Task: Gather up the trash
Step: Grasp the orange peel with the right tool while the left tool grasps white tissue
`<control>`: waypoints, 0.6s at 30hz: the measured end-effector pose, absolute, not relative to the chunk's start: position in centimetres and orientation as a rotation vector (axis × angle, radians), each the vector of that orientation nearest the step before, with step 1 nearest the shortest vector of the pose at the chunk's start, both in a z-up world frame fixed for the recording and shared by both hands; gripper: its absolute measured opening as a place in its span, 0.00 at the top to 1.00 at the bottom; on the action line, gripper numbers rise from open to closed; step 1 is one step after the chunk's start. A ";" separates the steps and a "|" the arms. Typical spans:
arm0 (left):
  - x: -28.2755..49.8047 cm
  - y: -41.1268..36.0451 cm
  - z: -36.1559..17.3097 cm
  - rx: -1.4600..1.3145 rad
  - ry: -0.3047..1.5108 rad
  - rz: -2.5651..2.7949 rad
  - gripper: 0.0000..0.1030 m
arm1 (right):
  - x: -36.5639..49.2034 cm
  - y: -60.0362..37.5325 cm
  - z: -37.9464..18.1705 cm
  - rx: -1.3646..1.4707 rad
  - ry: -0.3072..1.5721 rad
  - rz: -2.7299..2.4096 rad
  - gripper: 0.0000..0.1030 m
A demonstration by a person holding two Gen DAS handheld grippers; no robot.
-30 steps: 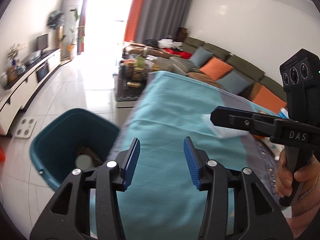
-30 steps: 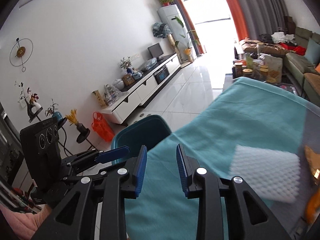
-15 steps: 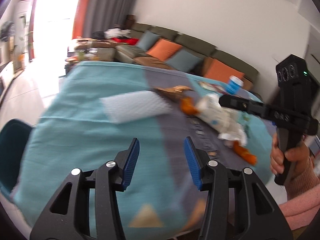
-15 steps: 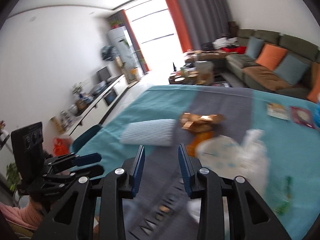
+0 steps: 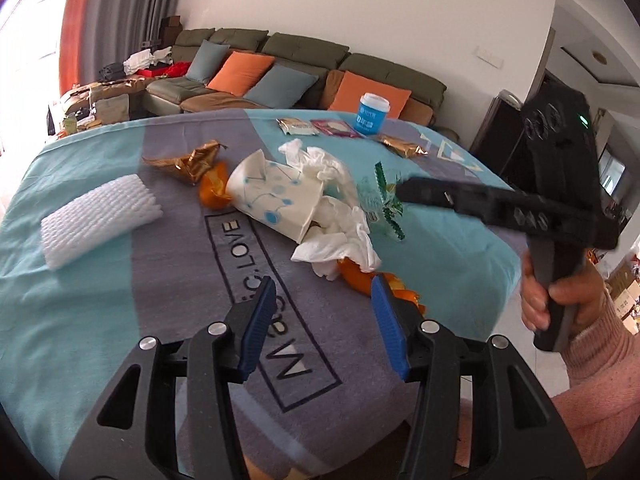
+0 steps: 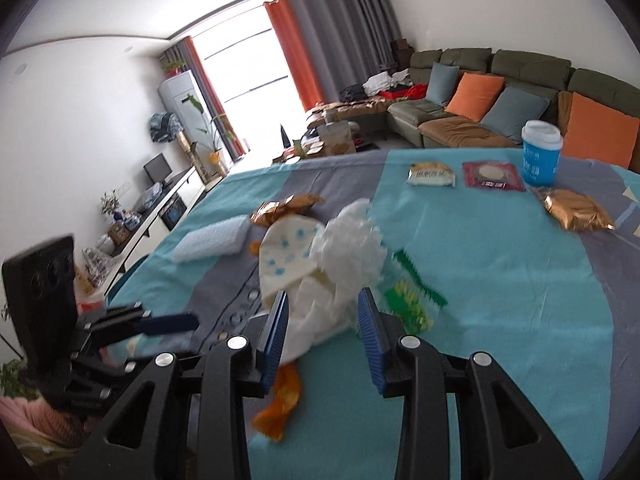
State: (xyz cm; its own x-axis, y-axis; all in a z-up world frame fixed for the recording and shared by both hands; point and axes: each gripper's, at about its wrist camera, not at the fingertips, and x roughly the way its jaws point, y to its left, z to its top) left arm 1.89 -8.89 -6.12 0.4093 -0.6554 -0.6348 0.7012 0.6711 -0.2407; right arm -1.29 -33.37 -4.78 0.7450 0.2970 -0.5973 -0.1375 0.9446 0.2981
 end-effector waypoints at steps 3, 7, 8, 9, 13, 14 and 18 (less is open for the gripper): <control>2.4 -8.9 -6.3 0.057 0.783 -0.840 0.52 | -2.4 -32.9 -6.2 0.234 0.737 0.291 0.67; 3.1 -8.9 -6.3 0.063 0.787 -0.819 0.52 | -2.9 -31.4 -7.8 0.226 0.814 0.352 0.67; 3.3 -8.9 -6.2 0.065 0.788 -0.818 0.52 | -3.0 -31.1 -8.2 0.231 0.833 0.367 0.67; 3.4 -9.0 -6.2 0.067 0.788 -0.813 0.52 | -2.9 -30.9 -8.6 0.232 0.846 0.377 0.67; 3.7 -9.5 -6.3 0.074 0.798 -0.807 0.52 | -3.3 -30.5 -9.3 0.237 0.847 0.378 0.71; 3.8 -9.6 -6.4 0.077 0.804 -0.807 0.52 | -3.5 -30.5 -9.3 0.242 0.847 0.384 0.76; 4.1 -10.2 -6.5 0.083 0.816 -0.812 0.52 | -4.1 -31.4 -9.3 0.266 0.841 0.412 0.82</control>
State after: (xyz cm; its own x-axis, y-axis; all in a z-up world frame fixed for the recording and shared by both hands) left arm 4.10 -10.17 -6.51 0.4079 -0.6130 -0.6767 0.6732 0.7026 -0.2307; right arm -4.06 -31.37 -9.28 0.5948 0.4536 -0.6637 -0.2468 0.8888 0.3862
